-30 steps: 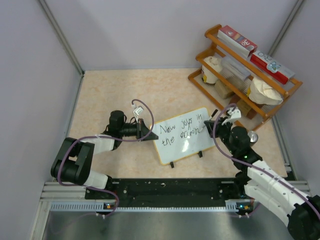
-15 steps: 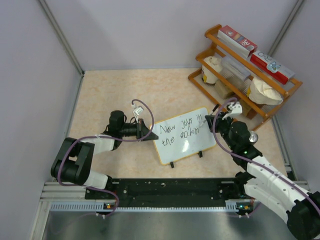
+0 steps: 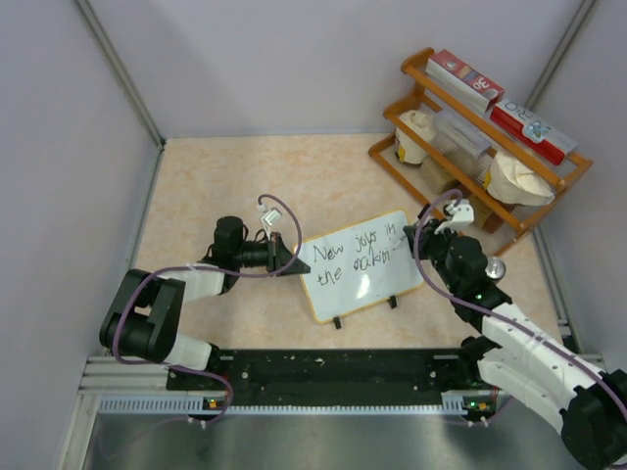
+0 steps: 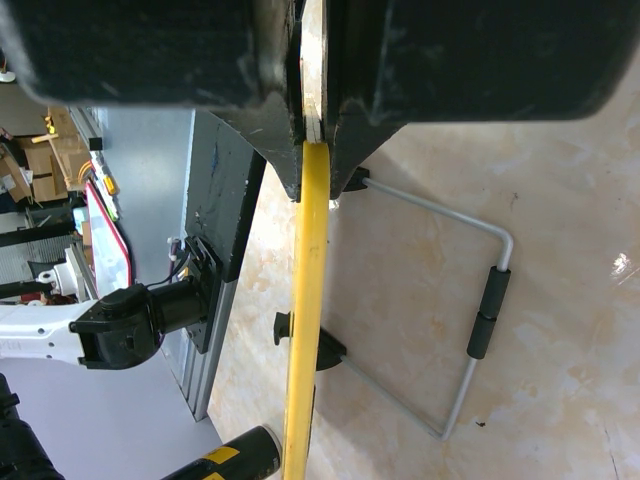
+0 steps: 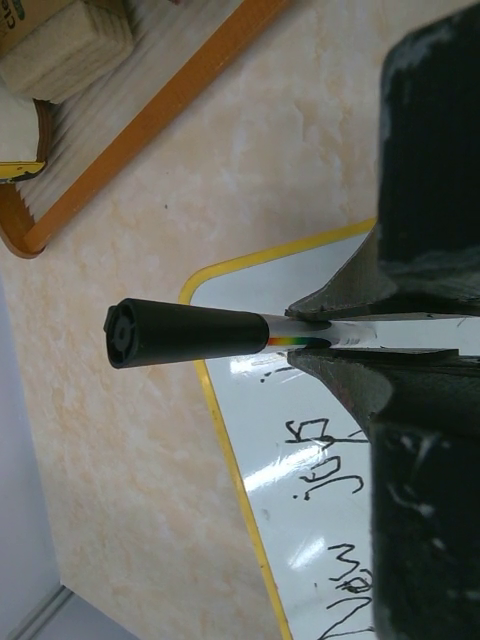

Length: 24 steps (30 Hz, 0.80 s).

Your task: Write a sentence on the whiteboard

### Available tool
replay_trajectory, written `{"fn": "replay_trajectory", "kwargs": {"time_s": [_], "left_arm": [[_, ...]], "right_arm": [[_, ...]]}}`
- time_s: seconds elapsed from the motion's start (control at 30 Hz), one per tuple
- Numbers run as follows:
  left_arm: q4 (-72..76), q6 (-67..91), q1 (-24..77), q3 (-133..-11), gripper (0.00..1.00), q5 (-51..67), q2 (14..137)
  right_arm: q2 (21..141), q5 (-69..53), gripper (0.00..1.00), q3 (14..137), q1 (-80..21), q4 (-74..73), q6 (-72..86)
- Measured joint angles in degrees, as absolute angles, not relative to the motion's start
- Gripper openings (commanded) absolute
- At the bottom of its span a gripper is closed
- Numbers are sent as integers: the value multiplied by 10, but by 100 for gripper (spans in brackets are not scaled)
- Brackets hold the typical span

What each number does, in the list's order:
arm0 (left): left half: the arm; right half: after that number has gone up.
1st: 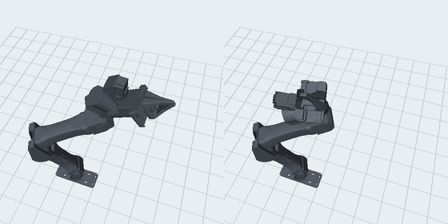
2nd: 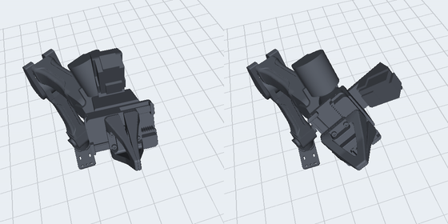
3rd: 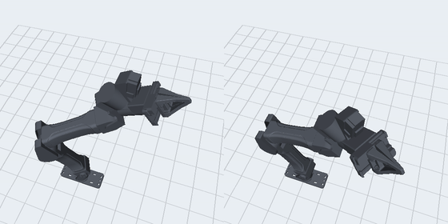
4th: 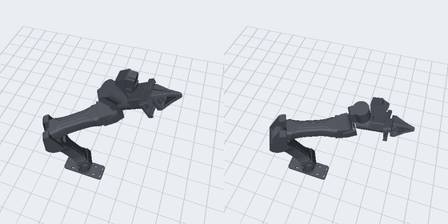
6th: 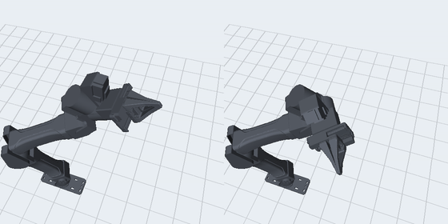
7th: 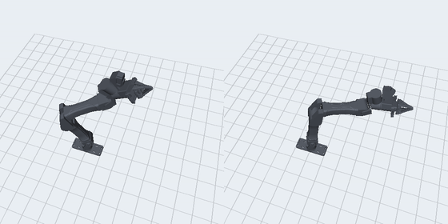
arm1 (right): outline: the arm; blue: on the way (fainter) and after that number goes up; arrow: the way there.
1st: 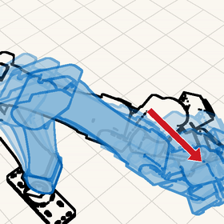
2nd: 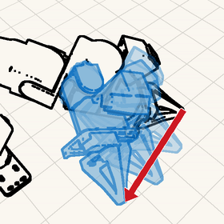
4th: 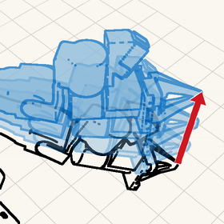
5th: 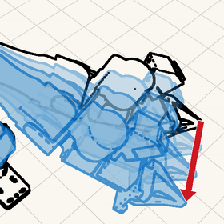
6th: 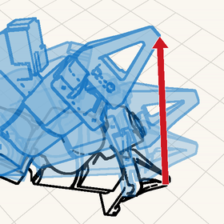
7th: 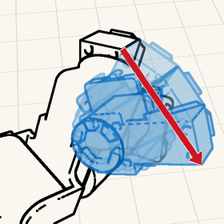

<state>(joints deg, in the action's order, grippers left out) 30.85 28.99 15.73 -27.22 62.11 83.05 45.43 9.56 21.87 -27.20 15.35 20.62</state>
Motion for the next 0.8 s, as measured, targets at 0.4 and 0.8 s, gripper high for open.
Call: {"fn": "replay_trajectory", "kwargs": {"time_s": [0.4,0.8], "left_arm": [[308,290,157,-272,0,621,830],[308,290,157,-272,0,621,830]], "right_arm": [[478,70,0,219,-272,171,206],[476,58,0,217,-272,154,211]]}}
